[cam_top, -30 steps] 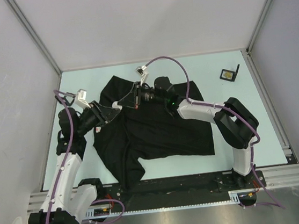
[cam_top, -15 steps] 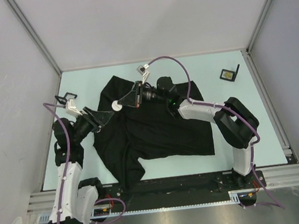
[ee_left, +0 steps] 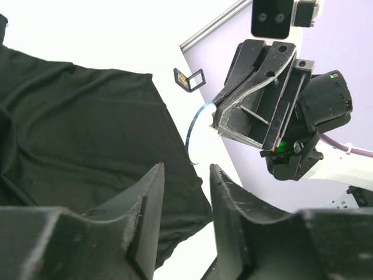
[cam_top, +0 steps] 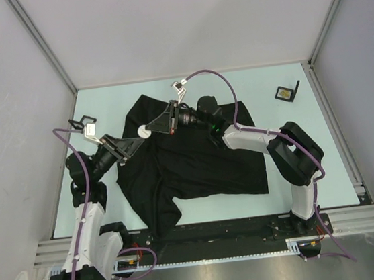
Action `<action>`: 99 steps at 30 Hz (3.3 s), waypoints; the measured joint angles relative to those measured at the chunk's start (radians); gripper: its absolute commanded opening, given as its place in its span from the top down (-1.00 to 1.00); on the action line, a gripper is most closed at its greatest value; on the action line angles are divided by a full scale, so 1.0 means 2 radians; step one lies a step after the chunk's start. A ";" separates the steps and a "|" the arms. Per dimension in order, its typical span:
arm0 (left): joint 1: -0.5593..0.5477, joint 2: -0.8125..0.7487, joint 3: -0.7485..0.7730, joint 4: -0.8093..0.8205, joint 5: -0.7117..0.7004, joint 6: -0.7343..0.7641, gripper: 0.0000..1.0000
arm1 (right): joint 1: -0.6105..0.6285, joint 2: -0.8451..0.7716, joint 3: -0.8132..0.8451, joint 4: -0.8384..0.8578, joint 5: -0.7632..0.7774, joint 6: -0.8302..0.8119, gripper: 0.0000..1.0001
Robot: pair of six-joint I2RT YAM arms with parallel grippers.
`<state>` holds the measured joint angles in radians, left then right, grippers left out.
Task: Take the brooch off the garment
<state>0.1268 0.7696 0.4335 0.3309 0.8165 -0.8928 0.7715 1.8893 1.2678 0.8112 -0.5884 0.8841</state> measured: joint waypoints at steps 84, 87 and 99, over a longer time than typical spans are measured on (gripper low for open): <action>0.023 -0.027 0.028 -0.029 0.001 -0.028 0.99 | 0.012 0.025 0.003 0.062 -0.026 0.032 0.70; 0.023 -0.028 0.028 -0.031 0.001 -0.024 1.00 | 0.012 0.025 0.004 0.057 -0.026 0.032 0.70; 0.024 -0.028 0.029 -0.033 0.000 -0.019 0.99 | 0.016 0.025 0.013 0.032 -0.016 0.022 0.73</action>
<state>0.1753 0.7143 0.4911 0.2649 0.8169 -0.9302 0.8032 1.9400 1.2930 0.8761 -0.6212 0.9276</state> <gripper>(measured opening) 0.006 0.151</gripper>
